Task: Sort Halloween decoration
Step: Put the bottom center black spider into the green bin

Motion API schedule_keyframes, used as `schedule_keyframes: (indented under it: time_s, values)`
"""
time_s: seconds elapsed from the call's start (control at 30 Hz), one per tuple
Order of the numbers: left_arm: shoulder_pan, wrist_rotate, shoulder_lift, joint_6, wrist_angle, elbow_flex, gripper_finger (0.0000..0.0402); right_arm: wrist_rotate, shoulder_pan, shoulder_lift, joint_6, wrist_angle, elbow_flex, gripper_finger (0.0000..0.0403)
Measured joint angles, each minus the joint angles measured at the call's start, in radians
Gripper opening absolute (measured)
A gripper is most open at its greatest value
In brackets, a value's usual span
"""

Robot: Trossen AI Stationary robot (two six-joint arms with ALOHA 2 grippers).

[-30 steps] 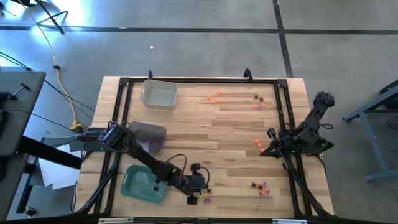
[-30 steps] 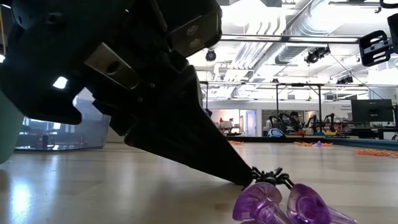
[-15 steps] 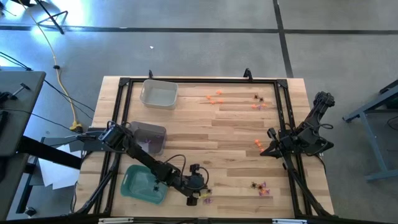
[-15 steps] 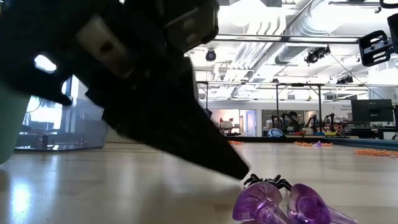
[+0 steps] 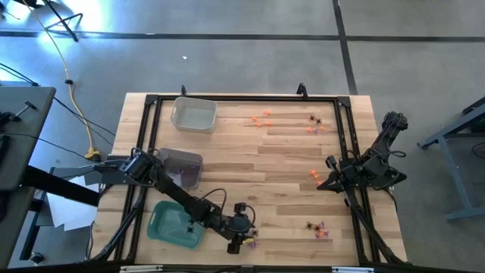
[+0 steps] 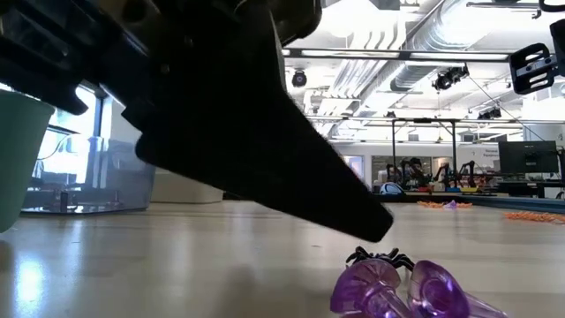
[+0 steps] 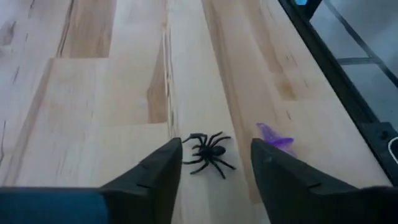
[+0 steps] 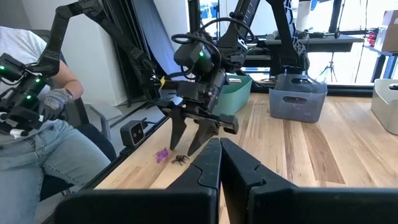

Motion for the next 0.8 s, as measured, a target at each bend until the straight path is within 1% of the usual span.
schedule_keyframes:
  time_s: [0.1, 0.17, 0.43, 0.57, 0.8]
  values:
    - [0.009, 0.003, 0.006, -0.001, 0.001, 0.000, 0.0197, 0.000, 0.000, 0.000, 0.000, 0.000, 0.000, 0.0000]
    - [0.015, 0.027, 0.019, 0.000, 0.003, 0.001, 0.0201, 0.000, 0.000, 0.000, 0.000, 0.000, 0.000, 0.0000]
    - [0.028, 0.033, 0.067, -0.016, 0.023, 0.022, 0.0197, 0.000, 0.000, 0.000, 0.000, 0.000, 0.000, 0.0000]
    - [0.028, 0.025, 0.068, -0.015, 0.008, 0.023, 0.0186, 0.000, 0.000, 0.000, 0.000, 0.000, 0.000, 0.0000]
    - [0.029, 0.037, 0.067, -0.030, -0.095, 0.026, 0.0143, 0.000, 0.000, 0.000, 0.000, 0.000, 0.000, 0.0000]
